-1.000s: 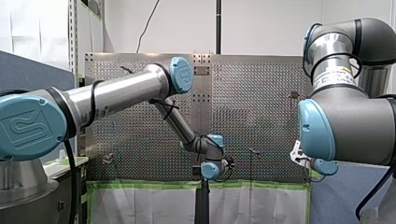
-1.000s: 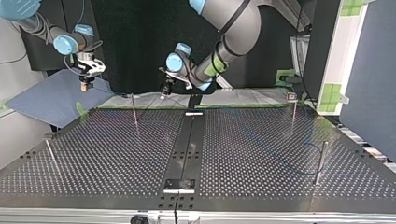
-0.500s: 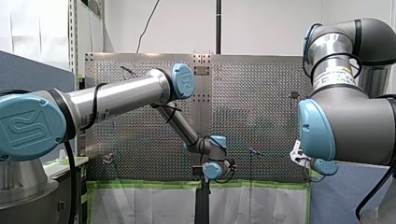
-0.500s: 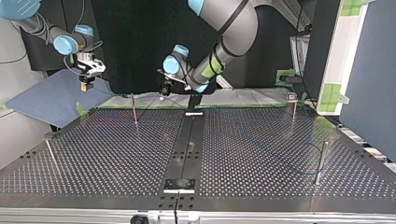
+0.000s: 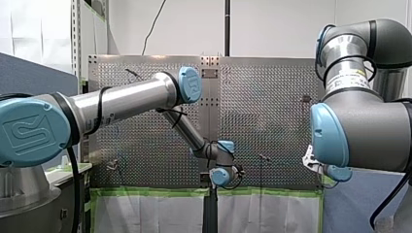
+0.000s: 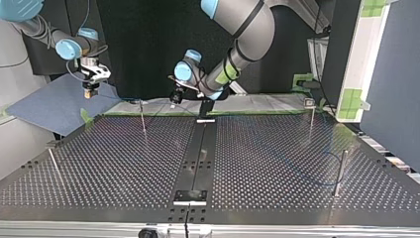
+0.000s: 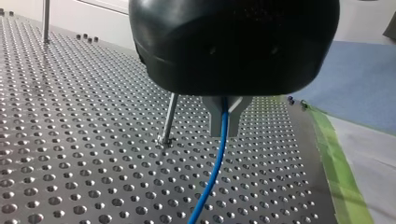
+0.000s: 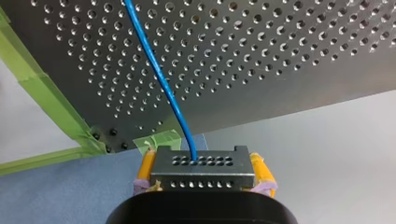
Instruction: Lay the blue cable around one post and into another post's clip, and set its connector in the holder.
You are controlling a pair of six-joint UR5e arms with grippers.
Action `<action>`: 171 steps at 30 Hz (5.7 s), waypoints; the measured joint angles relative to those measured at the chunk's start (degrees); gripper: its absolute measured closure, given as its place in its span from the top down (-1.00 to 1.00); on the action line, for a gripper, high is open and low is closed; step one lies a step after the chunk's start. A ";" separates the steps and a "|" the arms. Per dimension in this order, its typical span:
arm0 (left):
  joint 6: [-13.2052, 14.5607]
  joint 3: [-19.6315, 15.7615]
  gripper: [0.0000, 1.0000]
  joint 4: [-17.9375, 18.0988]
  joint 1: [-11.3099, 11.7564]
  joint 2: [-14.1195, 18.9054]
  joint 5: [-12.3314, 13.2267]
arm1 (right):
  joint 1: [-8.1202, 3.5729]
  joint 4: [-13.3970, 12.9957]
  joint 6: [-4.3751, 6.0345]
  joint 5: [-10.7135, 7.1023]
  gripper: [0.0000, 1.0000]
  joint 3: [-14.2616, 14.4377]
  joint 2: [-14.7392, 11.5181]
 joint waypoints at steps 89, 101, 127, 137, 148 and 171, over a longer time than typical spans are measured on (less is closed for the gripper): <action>-2.25 4.86 -1.00 -2.51 0.96 -0.48 2.95 | 3.18 2.96 -0.17 1.27 -1.00 -12.28 2.16; -2.37 4.46 -1.00 -2.62 1.37 -0.59 3.18 | 3.93 4.75 -0.47 1.61 -1.00 -14.11 3.58; -3.35 4.00 -1.00 -2.25 2.74 -0.61 3.72 | 4.76 5.75 -0.58 1.71 -1.00 -14.96 4.03; -3.21 3.44 0.36 -2.16 2.78 -0.54 3.79 | 5.03 6.15 -0.71 1.71 -1.00 -14.96 4.05; -2.26 3.28 0.97 -3.39 2.40 -0.36 3.88 | 5.41 6.43 -0.88 1.71 -1.00 -14.96 4.12; 1.36 -5.20 0.97 -3.61 -0.91 5.79 11.90 | 6.01 7.02 -0.63 1.72 -1.00 -14.97 4.14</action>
